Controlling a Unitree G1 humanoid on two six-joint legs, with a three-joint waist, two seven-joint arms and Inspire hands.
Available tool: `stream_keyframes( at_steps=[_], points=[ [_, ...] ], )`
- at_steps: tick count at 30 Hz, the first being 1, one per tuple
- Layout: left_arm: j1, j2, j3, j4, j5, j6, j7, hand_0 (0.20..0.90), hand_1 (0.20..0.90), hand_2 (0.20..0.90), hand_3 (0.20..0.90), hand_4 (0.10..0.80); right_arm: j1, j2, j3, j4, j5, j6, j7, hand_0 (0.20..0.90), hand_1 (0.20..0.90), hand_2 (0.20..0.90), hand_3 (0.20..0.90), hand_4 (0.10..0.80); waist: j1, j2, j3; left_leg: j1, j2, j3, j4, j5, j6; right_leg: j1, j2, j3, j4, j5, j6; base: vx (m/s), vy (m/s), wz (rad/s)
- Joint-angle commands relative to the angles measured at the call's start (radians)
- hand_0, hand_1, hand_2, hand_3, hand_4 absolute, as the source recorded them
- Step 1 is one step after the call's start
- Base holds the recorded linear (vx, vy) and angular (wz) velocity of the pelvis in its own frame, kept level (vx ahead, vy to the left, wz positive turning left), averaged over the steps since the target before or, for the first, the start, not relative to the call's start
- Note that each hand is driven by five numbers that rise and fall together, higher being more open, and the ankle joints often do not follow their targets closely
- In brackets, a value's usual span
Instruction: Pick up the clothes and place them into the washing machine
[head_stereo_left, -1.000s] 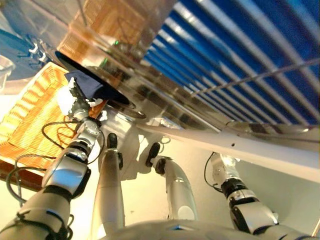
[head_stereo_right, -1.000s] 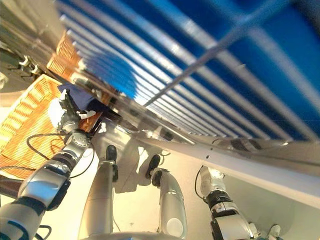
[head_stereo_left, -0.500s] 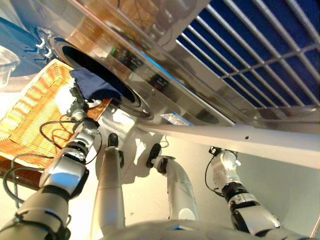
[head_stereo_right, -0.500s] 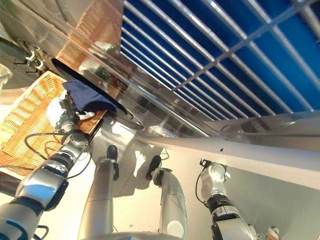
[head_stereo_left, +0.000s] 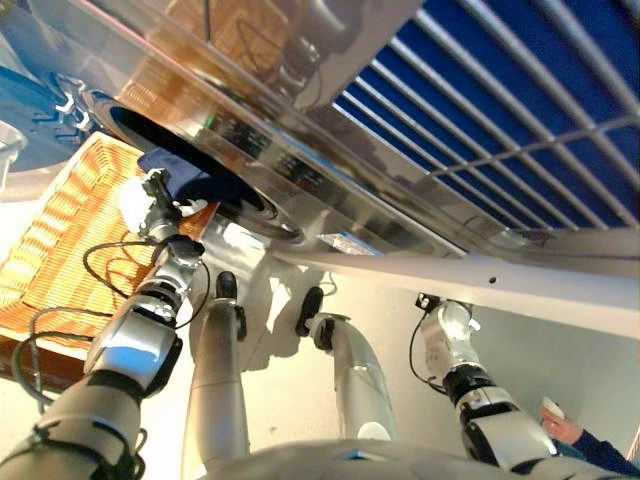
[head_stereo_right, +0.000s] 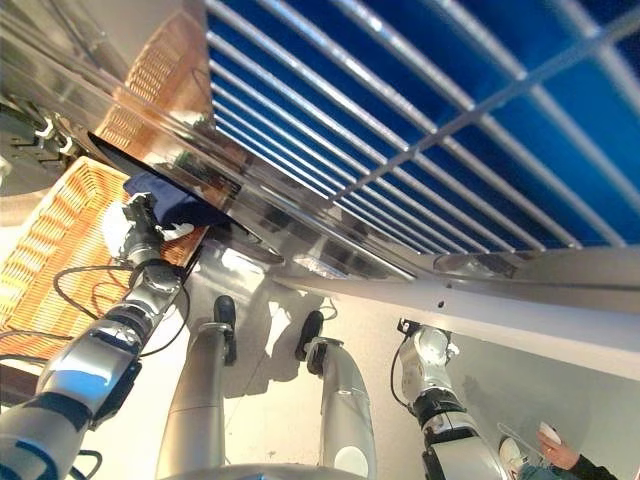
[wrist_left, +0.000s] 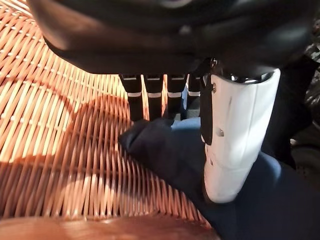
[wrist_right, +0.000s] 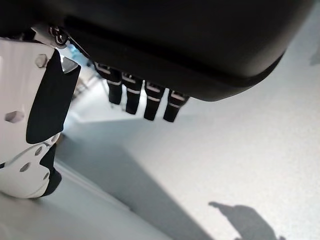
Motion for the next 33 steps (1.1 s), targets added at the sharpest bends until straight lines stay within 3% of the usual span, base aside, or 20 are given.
stream_keyframes(
  at_steps=[1, 10, 19, 25, 27, 29, 33],
  points=[
    [-0.106, -0.014, 0.002, 0.015, -0.042, -0.073, -0.023, 0.200, 0.200, 0.200, 0.200, 0.300, -0.086, -0.062, -0.007, -0.121, -0.077, -0.080, 0.012, 0.900, 0.900, 0.900, 0.900, 0.800, -0.010, 0.020, 0.001, 0.041, 0.014, -0.036, -0.021, -0.058, -0.058, -0.027, 0.016, -0.019, 0.072, 0.014, -0.049, 0.023, 0.021, -0.09],
    [-0.113, -0.051, 0.065, -0.031, -0.165, -0.100, -0.054, 0.200, 0.200, 0.200, 0.200, 0.300, -0.098, -0.077, -0.028, -0.094, -0.043, -0.054, 0.038, 0.900, 0.900, 0.900, 0.900, 0.800, -0.004, 0.050, -0.020, 0.110, 0.000, -0.016, -0.117, -0.039, -0.064, 0.011, 0.005, -0.014, 0.021, 0.024, -0.048, 0.031, 0.018, -0.03],
    [-0.084, -0.098, 0.161, -0.115, -0.361, -0.176, -0.088, 0.200, 0.200, 0.200, 0.200, 0.300, -0.108, -0.088, -0.070, -0.057, 0.001, -0.022, 0.069, 0.900, 0.900, 0.900, 0.900, 0.800, 0.014, 0.074, -0.017, 0.244, -0.014, 0.013, -0.242, -0.005, -0.077, 0.119, -0.011, -0.003, -0.074, 0.065, -0.027, 0.048, -0.003, 0.03],
    [-0.059, -0.179, 0.275, -0.212, -0.642, -0.284, -0.151, 0.200, 0.200, 0.200, 0.200, 0.300, -0.140, -0.067, -0.068, -0.024, 0.035, 0.005, 0.077, 0.900, 0.900, 0.900, 0.900, 0.800, 0.035, 0.086, 0.013, 0.337, -0.030, 0.027, -0.329, 0.032, -0.092, 0.218, -0.021, -0.003, -0.173, 0.105, -0.010, 0.048, -0.023, 0.01],
    [-0.043, -0.198, 0.284, -0.231, -0.667, -0.296, -0.163, 0.200, 0.200, 0.200, 0.200, 0.300, -0.141, -0.064, -0.069, -0.027, 0.043, 0.007, 0.078, 0.900, 0.900, 0.900, 0.900, 0.800, 0.035, 0.090, 0.018, 0.353, -0.032, 0.025, -0.344, 0.036, -0.094, 0.232, -0.021, -0.001, -0.188, 0.106, -0.008, 0.035, -0.020, 0.05],
    [-0.040, -0.246, 0.366, -0.272, -0.879, -0.349, -0.237, 0.200, 0.200, 0.200, 0.200, 0.300, -0.163, -0.056, -0.077, -0.008, 0.066, 0.007, 0.090, 0.900, 0.900, 0.900, 0.900, 0.800, 0.040, 0.088, 0.021, 0.369, -0.039, 0.024, -0.359, 0.039, -0.098, 0.246, -0.018, 0.003, -0.209, 0.107, -0.011, 0.048, -0.050, 0.10],
    [-0.053, -0.276, 0.405, -0.296, -0.999, -0.375, -0.293, 0.200, 0.200, 0.200, 0.200, 0.300, -0.190, -0.040, -0.072, 0.023, 0.088, 0.004, 0.101, 0.900, 0.900, 0.900, 0.900, 0.800, 0.039, 0.084, 0.018, 0.372, -0.041, 0.020, -0.370, 0.041, -0.101, 0.252, -0.015, 0.004, -0.228, 0.109, -0.012, 0.009, -0.020, 0.01]
  ],
)
